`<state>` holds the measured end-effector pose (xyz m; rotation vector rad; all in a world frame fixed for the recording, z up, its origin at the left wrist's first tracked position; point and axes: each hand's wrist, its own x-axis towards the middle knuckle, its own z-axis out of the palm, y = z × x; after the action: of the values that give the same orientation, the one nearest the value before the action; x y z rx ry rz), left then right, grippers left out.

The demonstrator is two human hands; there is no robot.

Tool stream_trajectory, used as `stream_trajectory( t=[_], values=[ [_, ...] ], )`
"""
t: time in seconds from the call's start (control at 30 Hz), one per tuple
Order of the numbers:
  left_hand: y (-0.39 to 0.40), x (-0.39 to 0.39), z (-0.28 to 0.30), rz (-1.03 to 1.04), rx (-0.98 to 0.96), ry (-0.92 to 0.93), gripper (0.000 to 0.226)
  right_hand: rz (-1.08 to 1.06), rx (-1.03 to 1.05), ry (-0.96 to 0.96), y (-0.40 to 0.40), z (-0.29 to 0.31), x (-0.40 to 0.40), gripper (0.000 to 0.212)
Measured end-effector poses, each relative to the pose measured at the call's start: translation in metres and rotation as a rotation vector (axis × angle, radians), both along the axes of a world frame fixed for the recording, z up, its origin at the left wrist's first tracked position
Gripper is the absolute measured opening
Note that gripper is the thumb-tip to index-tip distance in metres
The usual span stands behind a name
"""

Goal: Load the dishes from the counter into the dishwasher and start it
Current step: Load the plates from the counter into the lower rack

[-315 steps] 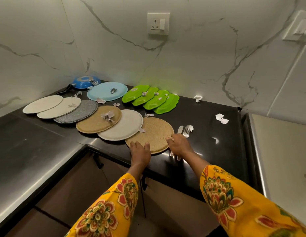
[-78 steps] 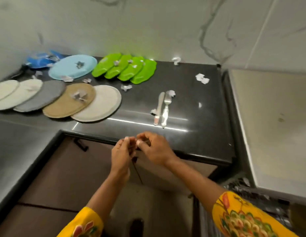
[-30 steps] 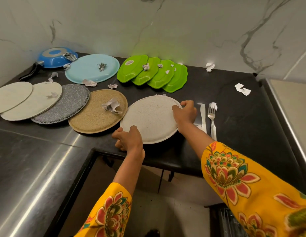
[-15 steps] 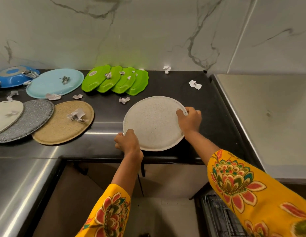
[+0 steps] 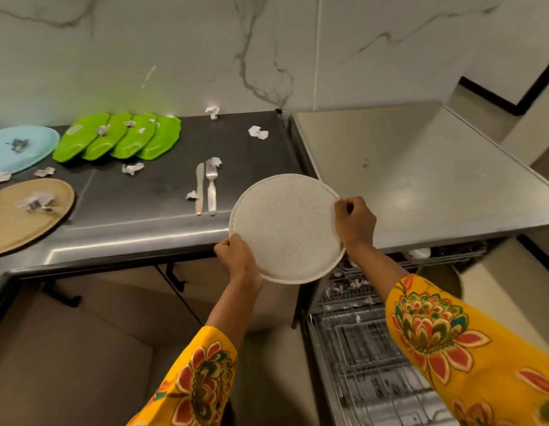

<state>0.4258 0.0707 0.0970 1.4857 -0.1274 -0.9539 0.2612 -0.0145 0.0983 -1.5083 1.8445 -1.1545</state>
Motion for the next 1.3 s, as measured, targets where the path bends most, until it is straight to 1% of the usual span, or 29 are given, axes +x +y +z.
stream_trajectory(
  t=[0.07, 0.17, 0.4, 0.57, 0.7, 0.8, 0.9, 0.93, 1.07, 1.13, 1.23, 1.3],
  values=[
    [0.003, -0.027, -0.004, -0.062, -0.006, -0.019, 0.012, -0.052, 0.02, 0.01, 0.01, -0.005, -0.035, 0.028],
    [0.008, -0.067, -0.012, -0.137, -0.006, -0.021, 0.007, -0.122, 0.05, 0.018, 0.027, -0.011, -0.084, 0.032],
    [0.017, -0.153, -0.027, -0.321, 0.03, -0.017, 0.013, -0.302, 0.149, 0.042, 0.069, -0.03, -0.177, 0.033],
    [0.026, -0.205, -0.043, -0.478, 0.057, 0.049, 0.023, -0.434, 0.196, 0.093, 0.097, -0.047, -0.235, 0.033],
    [0.04, -0.238, -0.054, -0.591, 0.121, 0.1, 0.019, -0.496, 0.266, 0.123, 0.121, -0.065, -0.274, 0.032],
    [0.047, -0.253, -0.064, -0.646, 0.175, 0.132, 0.012, -0.537, 0.341, 0.122, 0.135, -0.082, -0.295, 0.031],
    [0.049, -0.26, -0.077, -0.679, 0.225, 0.143, 0.021, -0.57, 0.416, 0.104, 0.145, -0.1, -0.306, 0.032],
    [0.049, -0.262, -0.082, -0.687, 0.239, 0.156, 0.023, -0.587, 0.442, 0.078, 0.149, -0.103, -0.306, 0.032],
    [0.043, -0.263, -0.097, -0.683, 0.33, 0.221, 0.012, -0.653, 0.536, -0.042, 0.157, -0.123, -0.31, 0.031],
    [0.038, -0.266, -0.103, -0.678, 0.361, 0.257, 0.015, -0.644, 0.589, -0.11, 0.162, -0.134, -0.309, 0.028],
    [0.029, -0.272, -0.115, -0.673, 0.403, 0.262, 0.028, -0.564, 0.676, -0.182, 0.167, -0.152, -0.306, 0.024],
    [0.019, -0.277, -0.125, -0.66, 0.427, 0.257, 0.029, -0.526, 0.724, -0.218, 0.167, -0.165, -0.306, 0.022]
  ],
)
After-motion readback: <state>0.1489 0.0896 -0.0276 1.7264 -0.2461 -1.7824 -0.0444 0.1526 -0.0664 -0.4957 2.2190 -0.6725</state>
